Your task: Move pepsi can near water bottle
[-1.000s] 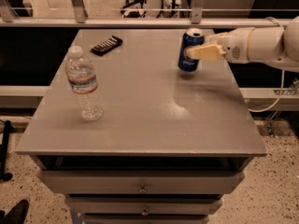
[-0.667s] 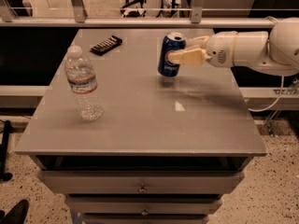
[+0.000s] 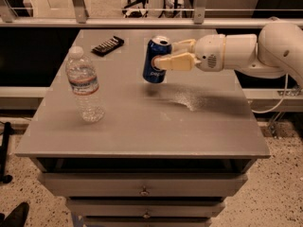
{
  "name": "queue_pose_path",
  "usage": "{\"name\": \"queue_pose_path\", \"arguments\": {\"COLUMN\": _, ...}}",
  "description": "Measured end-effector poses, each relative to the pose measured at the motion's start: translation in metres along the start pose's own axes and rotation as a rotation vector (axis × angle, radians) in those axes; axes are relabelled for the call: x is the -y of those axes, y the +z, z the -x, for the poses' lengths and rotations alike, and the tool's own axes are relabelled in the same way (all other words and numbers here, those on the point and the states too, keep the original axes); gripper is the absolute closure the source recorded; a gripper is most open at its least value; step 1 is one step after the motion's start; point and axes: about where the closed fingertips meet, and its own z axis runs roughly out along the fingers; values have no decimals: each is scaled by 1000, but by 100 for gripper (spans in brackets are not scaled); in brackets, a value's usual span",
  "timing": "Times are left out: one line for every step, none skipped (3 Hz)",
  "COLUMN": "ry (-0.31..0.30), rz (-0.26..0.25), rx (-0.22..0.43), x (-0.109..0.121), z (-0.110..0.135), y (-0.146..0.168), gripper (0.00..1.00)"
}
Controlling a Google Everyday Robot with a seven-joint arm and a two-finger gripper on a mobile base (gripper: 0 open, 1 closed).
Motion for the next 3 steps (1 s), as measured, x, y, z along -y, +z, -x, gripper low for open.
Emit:
{"name": "queue_pose_path", "arguments": {"ry": 11, "rz": 82, "rx": -14, "x": -25, "z": -13, "y": 14, "gripper": 100}}
{"name": "queue_pose_path", "arguments": {"ry": 20, "rz": 121, "rx": -14, "x": -39, "z": -17, "y": 21, "gripper": 100}}
{"name": "queue_pose_path", "arguments": {"ry": 3, "rz": 174, "rx": 14, "x": -67, "z": -17, "y": 37, "gripper": 100}}
